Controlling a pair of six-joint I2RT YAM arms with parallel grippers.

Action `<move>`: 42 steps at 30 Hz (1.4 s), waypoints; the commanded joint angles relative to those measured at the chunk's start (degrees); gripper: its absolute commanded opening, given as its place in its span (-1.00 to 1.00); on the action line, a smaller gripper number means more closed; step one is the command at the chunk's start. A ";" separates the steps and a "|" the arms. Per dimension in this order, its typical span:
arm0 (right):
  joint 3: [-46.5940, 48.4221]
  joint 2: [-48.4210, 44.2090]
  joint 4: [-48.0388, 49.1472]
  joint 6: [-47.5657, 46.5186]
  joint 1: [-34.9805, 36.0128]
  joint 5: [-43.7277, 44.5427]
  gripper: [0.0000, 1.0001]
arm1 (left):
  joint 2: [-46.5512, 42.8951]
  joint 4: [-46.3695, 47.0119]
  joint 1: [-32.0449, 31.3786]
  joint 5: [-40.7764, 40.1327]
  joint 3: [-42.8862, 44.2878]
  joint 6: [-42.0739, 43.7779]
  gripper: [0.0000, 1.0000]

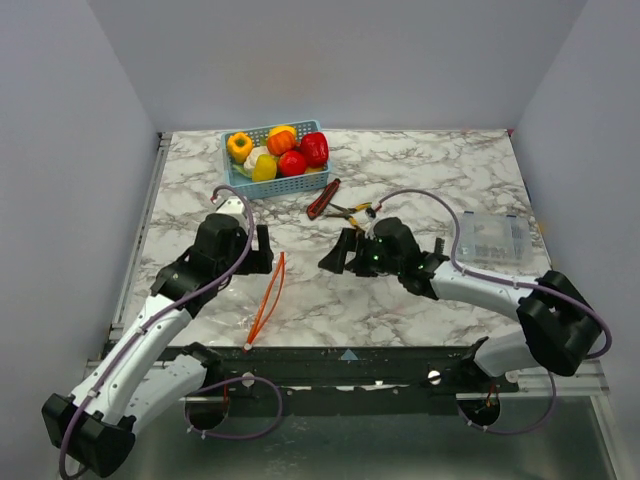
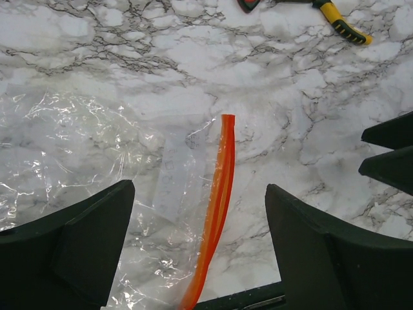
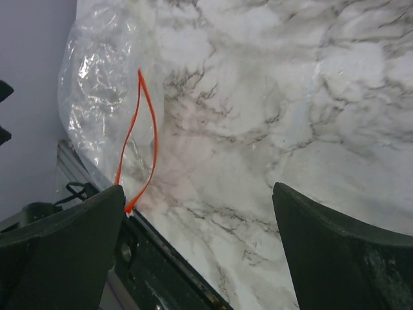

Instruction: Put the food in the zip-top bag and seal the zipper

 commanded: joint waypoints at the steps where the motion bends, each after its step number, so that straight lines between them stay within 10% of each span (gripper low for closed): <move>1: -4.88 1.84 17.40 7.39 3.81 -2.46 0.97 | 0.49 -1.80 -4.84 -7.29 -1.85 -3.21 0.64; 27: -7.55 -0.28 10.60 10.66 7.09 7.42 0.95 | 30.77 -18.84 -28.98 -32.59 3.08 -28.34 -0.01; 35: 1.22 3.76 -5.59 6.35 9.64 17.91 1.00 | 33.40 -20.72 -30.22 -34.63 4.92 -30.52 -0.53; 42: -6.59 1.16 9.12 7.53 9.84 12.17 0.99 | 28.23 -19.79 -30.51 -33.23 4.64 -29.16 -1.00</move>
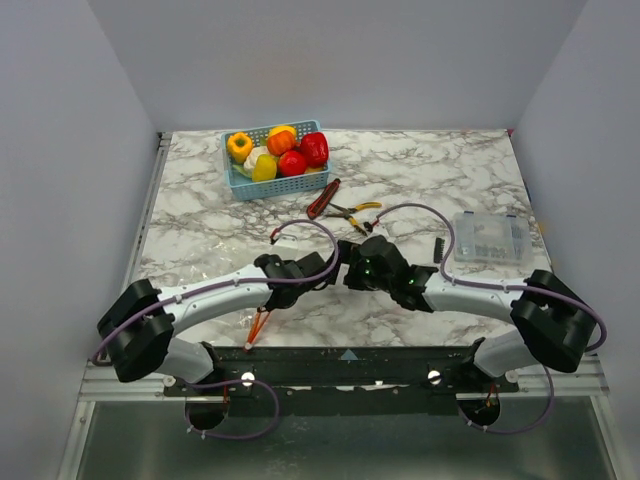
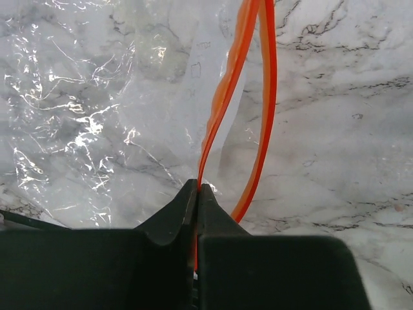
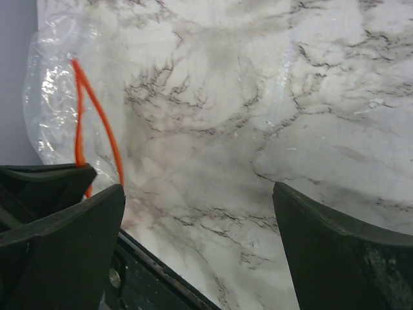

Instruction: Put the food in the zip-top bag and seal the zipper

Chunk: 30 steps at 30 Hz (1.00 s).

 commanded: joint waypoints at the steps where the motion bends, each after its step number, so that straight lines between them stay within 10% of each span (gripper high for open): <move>1: -2.74 -0.24 5.79 -1.18 0.38 -2.03 0.95 | -5.56 -0.35 -0.37 -0.47 1.16 0.26 -1.00; 16: -2.93 3.85 21.68 -0.77 14.20 7.67 0.56 | -23.94 4.36 0.64 11.66 0.34 4.52 -1.00; 30: 12.63 11.38 1.84 -1.20 24.80 29.89 0.30 | -23.77 4.18 0.69 13.77 -1.51 -4.00 -1.00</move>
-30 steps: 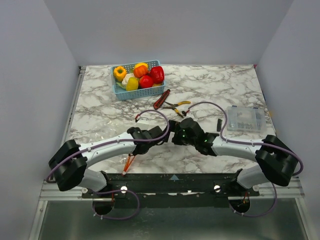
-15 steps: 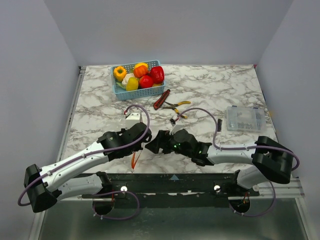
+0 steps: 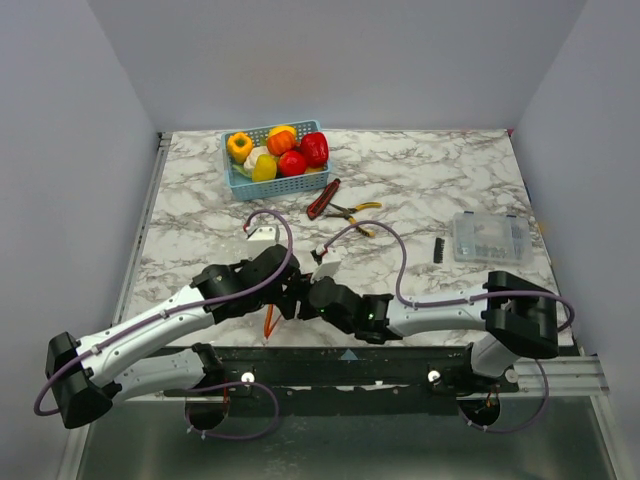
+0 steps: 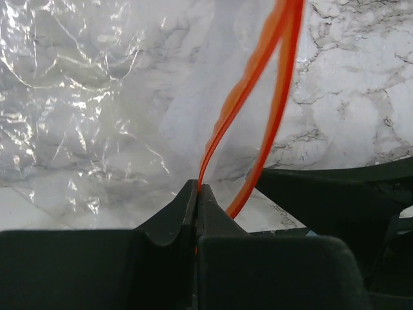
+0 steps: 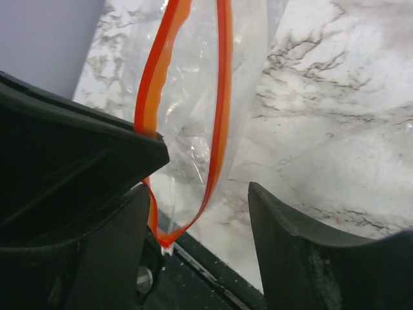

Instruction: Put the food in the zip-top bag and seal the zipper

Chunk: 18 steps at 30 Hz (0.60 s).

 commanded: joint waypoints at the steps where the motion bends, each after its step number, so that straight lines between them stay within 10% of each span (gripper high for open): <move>1: 7.29 3.68 -10.31 2.85 2.32 12.91 0.23 | 0.54 -0.80 -0.15 0.65 -0.34 -5.80 -1.00; 18: 7.54 3.54 -7.42 0.99 3.19 14.66 -0.24 | -2.74 -3.01 -0.15 -1.83 1.21 -1.82 -1.00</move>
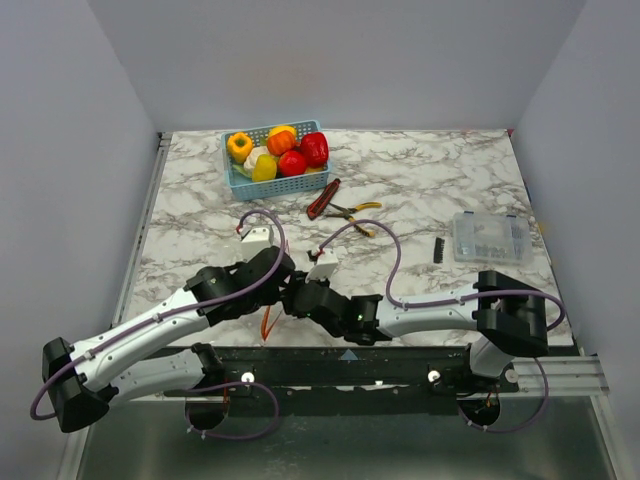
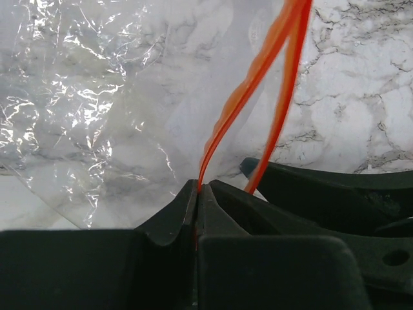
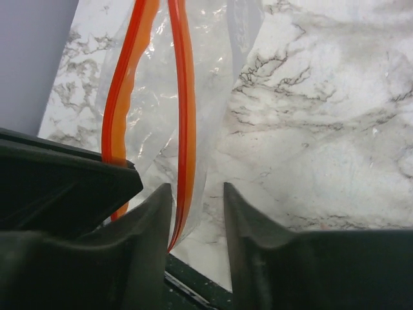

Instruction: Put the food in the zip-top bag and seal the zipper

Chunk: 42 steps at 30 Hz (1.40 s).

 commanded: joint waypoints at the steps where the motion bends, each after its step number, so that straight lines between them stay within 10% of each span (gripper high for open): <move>1: 0.10 -1.05 2.70 -1.17 0.24 2.81 -0.43 | -1.64 -1.41 -0.29 -0.58 1.51 2.13 -1.00; 6: 0.93 -1.65 3.49 -2.52 0.21 1.57 -0.99 | -3.57 -1.51 -0.29 -2.59 1.31 3.22 -1.00; 17: 8.16 -1.20 0.51 -1.54 0.15 -1.03 -0.99 | -9.09 -3.11 -0.30 -5.33 -0.03 6.39 -0.03; 22: 11.63 0.46 -1.09 -0.91 -0.74 -3.53 -0.99 | -9.66 -6.02 -0.30 -5.65 1.27 6.51 -0.09; 31: 15.78 2.92 -2.63 -1.79 -1.74 -11.30 -0.99 | -9.66 -10.78 -0.06 -11.05 5.36 11.92 -1.00; 42: 16.78 5.54 -2.46 -4.89 -8.33 -28.37 -0.99 | -6.41 -17.35 5.98 -12.24 12.35 16.24 -1.00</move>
